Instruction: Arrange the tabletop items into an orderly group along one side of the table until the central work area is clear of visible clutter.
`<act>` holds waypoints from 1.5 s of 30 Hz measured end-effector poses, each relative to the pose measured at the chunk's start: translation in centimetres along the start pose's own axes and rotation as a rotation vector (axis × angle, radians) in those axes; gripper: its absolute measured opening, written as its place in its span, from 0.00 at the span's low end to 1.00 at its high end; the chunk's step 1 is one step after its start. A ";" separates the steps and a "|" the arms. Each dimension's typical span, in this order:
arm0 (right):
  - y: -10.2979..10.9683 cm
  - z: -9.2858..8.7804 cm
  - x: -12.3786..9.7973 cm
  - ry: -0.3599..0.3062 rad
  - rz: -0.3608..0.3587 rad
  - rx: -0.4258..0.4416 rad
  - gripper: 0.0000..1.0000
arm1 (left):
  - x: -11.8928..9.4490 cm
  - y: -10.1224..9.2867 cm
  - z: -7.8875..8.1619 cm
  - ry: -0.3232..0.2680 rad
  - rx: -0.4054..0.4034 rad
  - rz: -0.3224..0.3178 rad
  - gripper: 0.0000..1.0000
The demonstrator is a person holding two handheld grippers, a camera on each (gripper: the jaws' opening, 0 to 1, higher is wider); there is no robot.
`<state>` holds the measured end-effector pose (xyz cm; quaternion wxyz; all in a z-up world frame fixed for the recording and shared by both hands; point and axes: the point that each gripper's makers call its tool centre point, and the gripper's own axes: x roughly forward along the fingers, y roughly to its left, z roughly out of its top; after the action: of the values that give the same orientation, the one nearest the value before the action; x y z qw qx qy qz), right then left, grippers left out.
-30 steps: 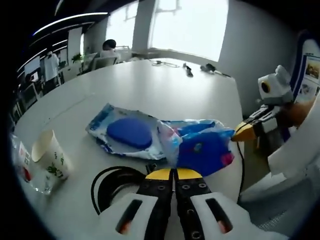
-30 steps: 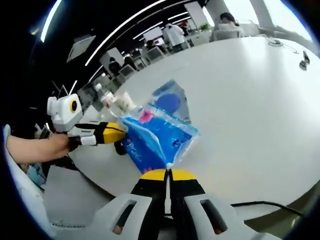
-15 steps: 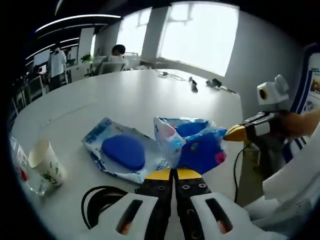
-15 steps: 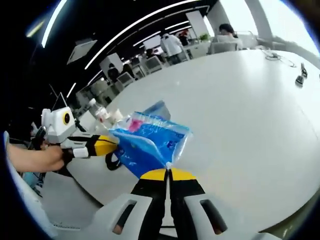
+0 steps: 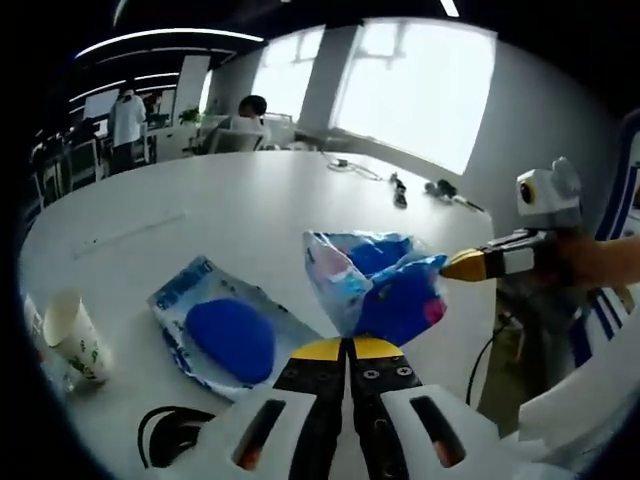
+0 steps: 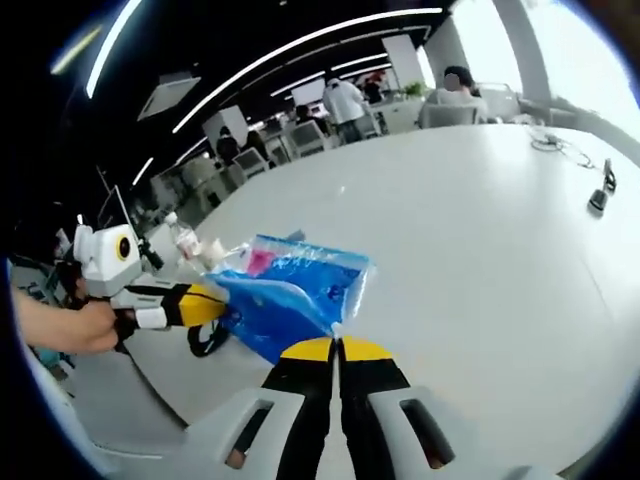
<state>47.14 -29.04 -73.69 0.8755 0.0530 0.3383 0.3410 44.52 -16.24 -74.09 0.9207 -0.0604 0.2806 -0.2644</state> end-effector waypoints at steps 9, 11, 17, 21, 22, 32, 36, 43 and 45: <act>-3.1 2.5 0.5 -0.016 -0.023 -0.014 0.00 | 2.8 -0.1 2.4 -0.010 0.001 0.028 0.00; -3.8 3.2 0.7 -0.020 -0.019 -0.007 0.00 | 3.6 0.2 2.6 -0.018 -0.061 0.043 0.00; -5.6 5.0 1.8 -0.020 -0.030 -0.052 0.00 | 5.6 -0.3 2.9 0.028 0.006 0.058 0.00; -7.2 6.0 2.4 -0.025 -0.043 -0.048 0.00 | 6.9 -0.2 3.7 0.001 -0.063 0.056 0.00; -7.3 6.2 2.7 -0.028 -0.025 -0.032 0.00 | 7.2 0.3 3.5 0.008 -0.066 0.063 0.00; -8.3 6.6 5.9 0.002 -0.008 -0.085 0.00 | 9.2 2.6 3.0 0.034 -0.087 0.101 0.00; -9.4 6.6 7.0 0.018 -0.013 -0.086 0.00 | 10.5 2.9 2.8 0.051 -0.101 0.105 0.00; -11.2 6.7 8.5 0.036 -0.014 -0.077 0.00 | 12.4 3.3 2.4 0.076 -0.098 0.113 0.00; -11.3 6.5 9.0 0.047 -0.004 -0.080 0.00 | 12.7 3.6 2.0 0.087 -0.098 0.123 0.00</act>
<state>62.41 -31.06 -77.35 0.8695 0.0091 0.3449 0.3536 56.14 -19.85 -79.53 0.9180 -0.0764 0.3362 -0.1958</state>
